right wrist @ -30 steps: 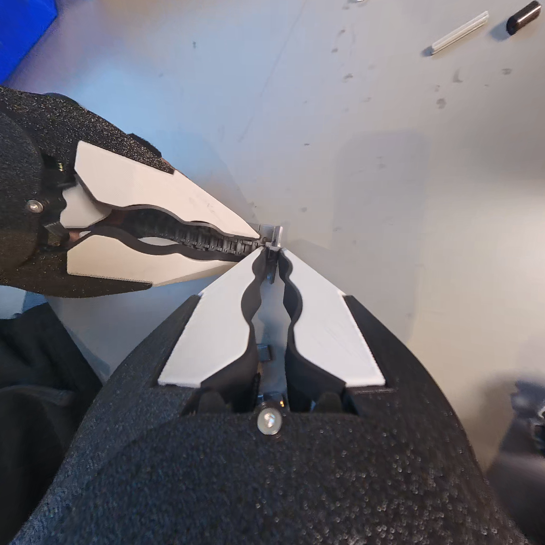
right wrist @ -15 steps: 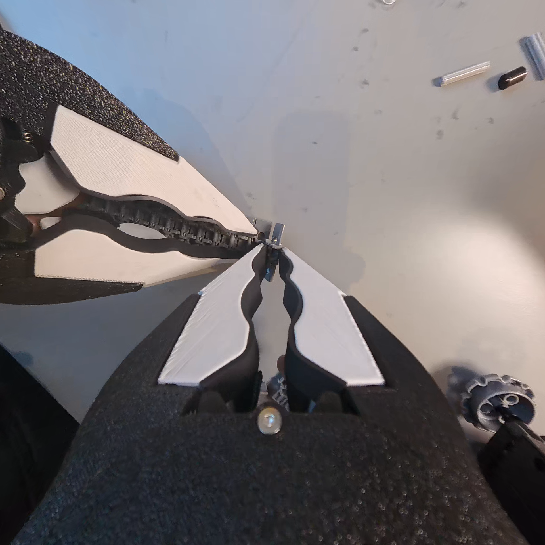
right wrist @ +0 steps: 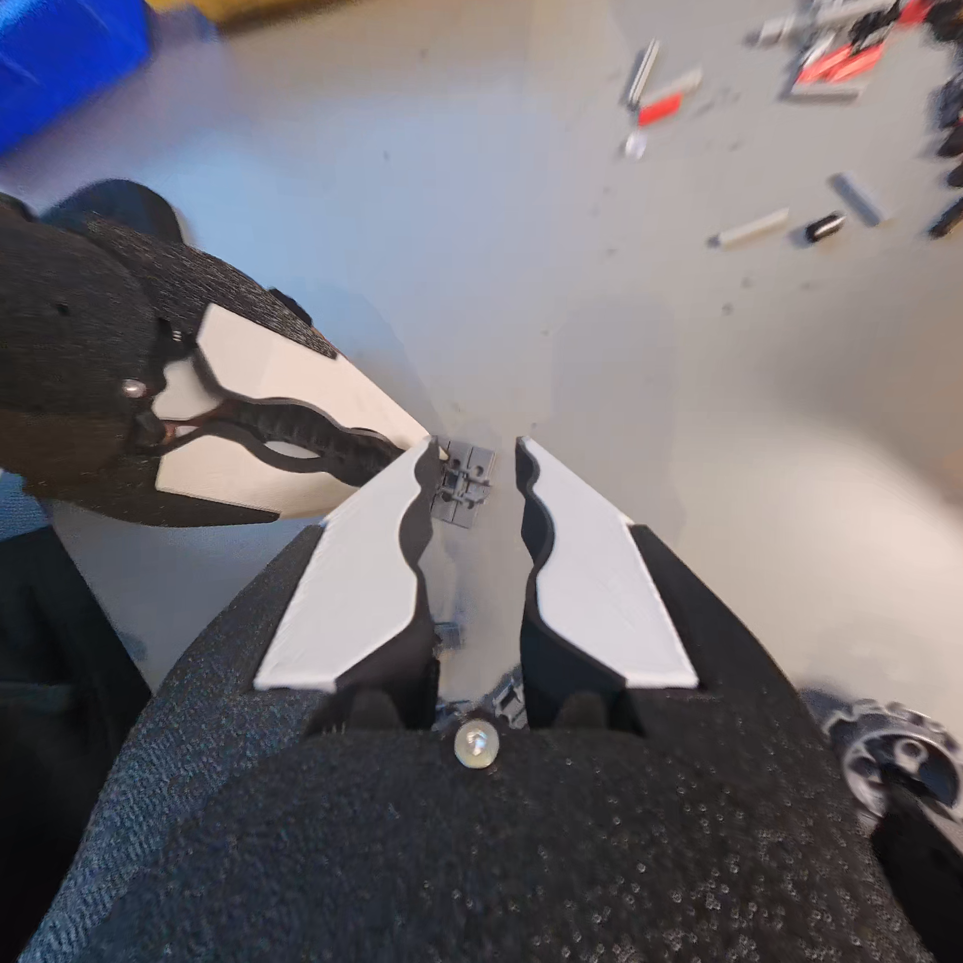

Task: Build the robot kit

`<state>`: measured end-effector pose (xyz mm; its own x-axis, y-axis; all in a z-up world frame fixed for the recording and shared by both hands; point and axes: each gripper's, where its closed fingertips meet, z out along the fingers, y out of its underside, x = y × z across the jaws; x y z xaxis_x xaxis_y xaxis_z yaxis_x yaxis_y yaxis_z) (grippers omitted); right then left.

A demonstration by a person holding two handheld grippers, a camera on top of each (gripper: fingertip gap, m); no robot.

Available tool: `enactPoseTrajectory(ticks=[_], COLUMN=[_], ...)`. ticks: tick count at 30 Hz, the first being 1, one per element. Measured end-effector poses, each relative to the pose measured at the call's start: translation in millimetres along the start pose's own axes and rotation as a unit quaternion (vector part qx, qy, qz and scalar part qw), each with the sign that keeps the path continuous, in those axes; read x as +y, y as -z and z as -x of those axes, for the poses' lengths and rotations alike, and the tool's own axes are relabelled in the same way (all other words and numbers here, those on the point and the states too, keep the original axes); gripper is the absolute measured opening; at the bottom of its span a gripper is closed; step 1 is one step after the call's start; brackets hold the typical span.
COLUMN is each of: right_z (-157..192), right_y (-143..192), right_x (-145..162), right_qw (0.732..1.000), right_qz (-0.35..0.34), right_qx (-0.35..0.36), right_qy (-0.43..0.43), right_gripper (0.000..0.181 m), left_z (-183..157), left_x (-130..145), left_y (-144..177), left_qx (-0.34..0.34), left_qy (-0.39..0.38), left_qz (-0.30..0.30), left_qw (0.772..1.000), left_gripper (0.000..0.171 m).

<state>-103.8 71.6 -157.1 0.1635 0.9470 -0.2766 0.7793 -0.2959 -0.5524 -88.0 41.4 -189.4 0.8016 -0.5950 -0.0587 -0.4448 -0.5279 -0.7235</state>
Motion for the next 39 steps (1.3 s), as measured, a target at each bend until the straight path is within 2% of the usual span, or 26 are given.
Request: enactPoseTrajectory(ticks=[3, 7, 10, 13, 15, 19, 20, 24, 26, 30, 33, 35, 37, 39], right_z=[0.9, 8.5, 20.7, 19.7, 20.5, 25.9, 27.7, 36.2, 41.1, 52.9, 65.3, 70.5, 69.7, 66.5], right_y=[21.2, 29.4, 24.1, 17.6, 16.1, 15.2, 15.7, 19.2, 22.0, 39.5, 57.7, 67.0, 70.4, 70.1], right_x=[0.3, 57.5, 83.3, 94.1, 92.6, 92.4, 89.0, 80.0, 72.7, 39.9, 13.8, 0.3, -4.5, -2.1], right_qw=[0.998, 0.988, 0.984, 0.981, 0.981, 0.976, 0.973, 0.958, 0.950, 0.938, 0.944, 0.943, 0.942, 0.945], right_qz=[-0.023, 0.082, 0.105, 0.118, 0.107, 0.090, 0.073, 0.022, -0.009, -0.124, -0.221, -0.274, -0.295, -0.290], right_qx=[0.013, 0.013, -0.003, 0.018, 0.021, 0.018, 0.022, 0.032, 0.037, 0.050, 0.014, -0.016, -0.028, -0.032], right_qy=[0.054, 0.133, 0.144, 0.154, 0.158, 0.195, 0.218, 0.285, 0.311, 0.319, 0.244, 0.185, 0.157, 0.150], right_gripper=[0.032, 0.035, 0.038, 0.037, 0.027, 0.022, 0.011, 0.011, 0.011, 0.011, 0.011, 0.011, 0.010, 0.003], left_z=[0.0, 3.2, 9.2, 12.3, 10.4, -4.6, -10.9, -34.1, -39.7, -54.1, -50.9, -44.6, -38.0, -32.0], left_x=[-0.1, -1.8, -4.3, -9.9, -17.9, -28.7, -29.9, -32.1, -30.2, -37.3, -50.6, -62.4, -67.5, -65.1], left_y=[0.0, -1.7, -3.6, 2.2, 10.8, 25.6, 28.4, 37.0, 37.8, 49.4, 59.0, 68.5, 75.4, 76.4], left_qx=[0.007, 0.009, 0.003, -0.001, 0.004, 0.052, 0.076, 0.179, 0.208, 0.276, 0.269, 0.256, 0.240, 0.216], left_qy=[-0.002, -0.016, -0.031, -0.034, -0.030, -0.008, 0.003, 0.063, 0.078, 0.100, 0.093, 0.091, 0.084, 0.068], left_qz=[-0.001, -0.003, -0.003, -0.020, -0.047, -0.087, -0.093, -0.104, -0.099, -0.123, -0.171, -0.212, -0.234, -0.234], left_qw=[1.000, 1.000, 1.000, 0.999, 0.998, 0.995, 0.993, 0.976, 0.970, 0.948, 0.943, 0.939, 0.938, 0.946], left_gripper=[0.012, 0.012, 0.014, 0.018, 0.018, 0.020, 0.020, 0.021, 0.022, 0.027, 0.026, 0.017, 0.010, 0.005])
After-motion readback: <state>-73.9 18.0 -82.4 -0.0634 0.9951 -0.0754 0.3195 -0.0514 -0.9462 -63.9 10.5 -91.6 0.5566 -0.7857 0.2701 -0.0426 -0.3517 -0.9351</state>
